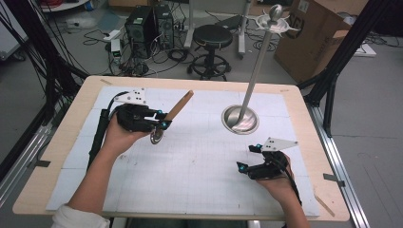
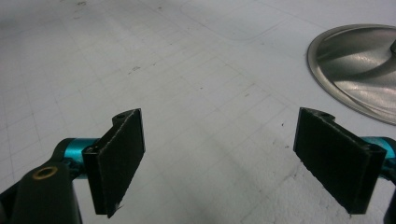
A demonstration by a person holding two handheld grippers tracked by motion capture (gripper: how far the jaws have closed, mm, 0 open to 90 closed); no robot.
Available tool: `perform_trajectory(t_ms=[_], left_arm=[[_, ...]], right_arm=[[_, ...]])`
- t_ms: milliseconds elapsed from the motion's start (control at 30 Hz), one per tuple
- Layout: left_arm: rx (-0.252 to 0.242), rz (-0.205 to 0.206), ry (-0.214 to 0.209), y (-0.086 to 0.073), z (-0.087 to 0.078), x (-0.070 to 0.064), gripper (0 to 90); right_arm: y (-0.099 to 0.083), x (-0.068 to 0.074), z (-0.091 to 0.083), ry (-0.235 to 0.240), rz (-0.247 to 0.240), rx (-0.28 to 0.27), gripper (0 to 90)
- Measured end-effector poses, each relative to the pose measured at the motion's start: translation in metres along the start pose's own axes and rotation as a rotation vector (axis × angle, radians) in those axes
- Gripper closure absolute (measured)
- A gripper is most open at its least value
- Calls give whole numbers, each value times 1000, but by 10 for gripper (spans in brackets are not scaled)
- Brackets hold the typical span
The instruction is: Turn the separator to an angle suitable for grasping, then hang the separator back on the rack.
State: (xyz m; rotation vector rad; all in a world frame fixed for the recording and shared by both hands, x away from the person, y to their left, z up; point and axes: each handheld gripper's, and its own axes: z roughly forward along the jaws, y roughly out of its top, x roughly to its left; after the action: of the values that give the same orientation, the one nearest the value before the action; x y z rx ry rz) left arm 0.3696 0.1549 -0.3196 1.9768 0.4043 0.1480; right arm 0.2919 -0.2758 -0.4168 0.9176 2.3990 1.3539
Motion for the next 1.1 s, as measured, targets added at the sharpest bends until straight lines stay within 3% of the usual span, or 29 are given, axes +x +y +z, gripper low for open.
perform_trajectory(t_ms=[233, 600, 933, 1100], left_arm=[[-19, -26, 4, 3, -2, 2, 692], [-9, -12, 14, 12, 2, 6, 692], [-58, 2, 7, 31, 14, 7, 691], [-126, -2, -9, 41, 20, 8, 692]], right_arm=[[2, 2, 0, 14, 11, -26, 153], [3, 3, 4, 13, 6, -9, 153], [1, 6, 3, 15, 0, -5, 153], [2, 7, 4, 17, -16, -1, 153]])
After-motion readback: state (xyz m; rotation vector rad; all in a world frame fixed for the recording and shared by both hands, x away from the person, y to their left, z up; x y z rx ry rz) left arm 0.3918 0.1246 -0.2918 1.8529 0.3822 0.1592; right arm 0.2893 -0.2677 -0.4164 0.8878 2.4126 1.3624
